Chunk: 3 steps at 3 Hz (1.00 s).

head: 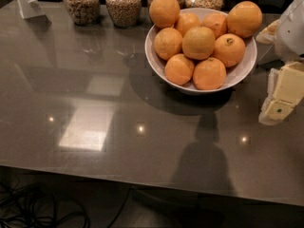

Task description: Pick orange from white bowl

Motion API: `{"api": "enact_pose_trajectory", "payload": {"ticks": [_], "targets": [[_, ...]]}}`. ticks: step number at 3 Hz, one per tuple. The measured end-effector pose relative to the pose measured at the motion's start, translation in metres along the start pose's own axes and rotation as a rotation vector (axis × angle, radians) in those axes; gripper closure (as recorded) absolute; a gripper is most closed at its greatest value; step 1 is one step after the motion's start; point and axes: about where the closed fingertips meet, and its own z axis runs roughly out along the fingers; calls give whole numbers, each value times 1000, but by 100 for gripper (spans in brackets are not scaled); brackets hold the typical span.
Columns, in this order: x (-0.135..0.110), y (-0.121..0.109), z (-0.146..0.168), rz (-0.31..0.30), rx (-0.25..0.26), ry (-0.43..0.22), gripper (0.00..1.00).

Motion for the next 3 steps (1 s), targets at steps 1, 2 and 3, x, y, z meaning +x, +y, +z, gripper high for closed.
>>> {"api": "enact_pose_trajectory", "payload": {"ticks": [1, 2, 3], "targets": [[0, 0, 0, 0, 0, 0, 0], [-6, -15, 2, -41, 46, -24, 0], [-17, -56, 4, -112, 124, -96, 0]]}}
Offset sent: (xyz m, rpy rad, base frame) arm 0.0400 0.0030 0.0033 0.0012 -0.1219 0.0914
